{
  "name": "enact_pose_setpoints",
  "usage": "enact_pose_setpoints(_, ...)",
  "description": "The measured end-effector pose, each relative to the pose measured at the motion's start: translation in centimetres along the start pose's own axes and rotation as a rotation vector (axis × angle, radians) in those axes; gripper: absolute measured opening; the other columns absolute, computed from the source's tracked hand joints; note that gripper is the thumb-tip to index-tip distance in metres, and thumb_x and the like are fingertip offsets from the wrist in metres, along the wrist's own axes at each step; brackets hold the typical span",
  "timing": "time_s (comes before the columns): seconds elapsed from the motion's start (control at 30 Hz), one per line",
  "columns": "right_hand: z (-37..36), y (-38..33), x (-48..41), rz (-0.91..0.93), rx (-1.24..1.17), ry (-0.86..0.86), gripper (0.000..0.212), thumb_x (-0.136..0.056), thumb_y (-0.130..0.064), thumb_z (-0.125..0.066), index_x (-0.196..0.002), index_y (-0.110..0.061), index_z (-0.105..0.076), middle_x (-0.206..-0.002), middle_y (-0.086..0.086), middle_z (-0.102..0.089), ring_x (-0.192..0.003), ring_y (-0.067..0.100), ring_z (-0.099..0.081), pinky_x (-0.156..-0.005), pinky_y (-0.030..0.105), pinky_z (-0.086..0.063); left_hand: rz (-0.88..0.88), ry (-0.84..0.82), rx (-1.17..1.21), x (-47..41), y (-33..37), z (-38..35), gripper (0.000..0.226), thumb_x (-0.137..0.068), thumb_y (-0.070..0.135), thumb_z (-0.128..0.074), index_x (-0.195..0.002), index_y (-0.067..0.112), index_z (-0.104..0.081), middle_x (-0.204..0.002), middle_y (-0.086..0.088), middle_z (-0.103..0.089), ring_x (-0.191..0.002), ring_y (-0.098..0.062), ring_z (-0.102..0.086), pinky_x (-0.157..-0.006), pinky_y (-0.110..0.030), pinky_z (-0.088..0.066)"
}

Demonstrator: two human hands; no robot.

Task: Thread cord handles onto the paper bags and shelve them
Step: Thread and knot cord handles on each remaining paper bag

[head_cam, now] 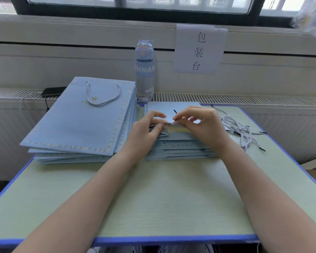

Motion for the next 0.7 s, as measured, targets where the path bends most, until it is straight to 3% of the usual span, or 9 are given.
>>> enact_pose_setpoints(0.1,-0.2,-0.1,0.1,-0.134,-0.081,-0.045,0.008,-0.082,-0.009,-0.071,-0.088,-0.014,-0.072,-0.084,-0.002,-0.072,-0.08,0.013,-0.066,-0.074,0.031,-0.053,-0.046,0.011,-0.066,-0.1,-0.3,0.0,0.017,-0.091,0.007,-0.061,-0.105,0.017,-0.064,-0.097,0.011,-0.069,-0.09,0.012,-0.059,-0.076,-0.001,-0.039)
enact_pose_setpoints(0.23,-0.4,0.6,0.2,-0.24,-0.185,-0.23,0.023,-0.093,-0.004,-0.054,-0.104,-0.021,-0.065,-0.099,-0.005,-0.071,-0.098,0.004,-0.063,-0.085,0.017,-0.048,-0.084,0.022,-0.154,0.0,-0.5,-0.2,0.029,-0.087,0.006,-0.067,-0.114,0.014,-0.06,-0.1,0.005,-0.069,-0.09,0.002,-0.062,-0.083,0.0,-0.04)
enact_pose_setpoints(0.37,-0.7,2.5,0.8,-0.278,0.09,-0.434,0.041,-0.092,0.002,-0.048,-0.122,-0.024,-0.059,-0.102,-0.012,-0.066,-0.098,0.005,-0.057,-0.081,0.0,-0.034,-0.066,-0.001,-0.2,0.1,-0.8,-0.3,0.034,-0.084,0.002,-0.068,-0.114,0.015,-0.055,-0.096,0.006,-0.066,-0.085,-0.003,-0.063,-0.08,0.0,-0.042)
enact_pose_setpoints(0.47,-0.7,3.3,0.9,-0.321,0.221,-0.459,0.035,-0.094,-0.01,-0.055,-0.125,-0.025,-0.06,-0.099,-0.006,-0.059,-0.084,0.01,-0.052,-0.071,0.01,-0.032,-0.072,-0.034,-0.226,0.2,-1.0,-0.4,0.034,-0.084,0.003,-0.068,-0.113,0.017,-0.057,-0.096,0.005,-0.067,-0.088,-0.004,-0.064,-0.083,-0.003,-0.044)
enact_pose_setpoints(0.57,-0.5,3.9,0.9,-0.353,0.29,-0.459,0.028,-0.094,-0.021,-0.057,-0.119,-0.031,-0.065,-0.085,-0.007,-0.049,-0.072,-0.001,-0.043,-0.065,0.016,-0.028,-0.073,-0.024,-0.211,0.2,-1.0,-0.4,0.032,-0.085,0.003,-0.068,-0.112,0.017,-0.059,-0.096,0.005,-0.068,-0.089,-0.003,-0.064,-0.084,-0.003,-0.044)
enact_pose_setpoints(0.7,-0.4,4.1,0.9,-0.392,0.291,-0.432,0.01,-0.093,-0.025,-0.058,-0.097,-0.026,-0.067,-0.091,-0.005,-0.045,-0.074,-0.003,-0.043,-0.074,0.022,-0.03,-0.112,0.009,-0.233,0.2,-1.0,-0.6,0.03,-0.086,0.003,-0.066,-0.114,0.016,-0.063,-0.095,0.001,-0.07,-0.087,-0.003,-0.064,-0.084,-0.003,-0.044)
Point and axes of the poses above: each hand's wrist, its own x-axis away from the middle knuckle, its own z-axis out of the back of the hand, y = z × x, the point moved 2 cm from there along -x, towards the middle knuckle
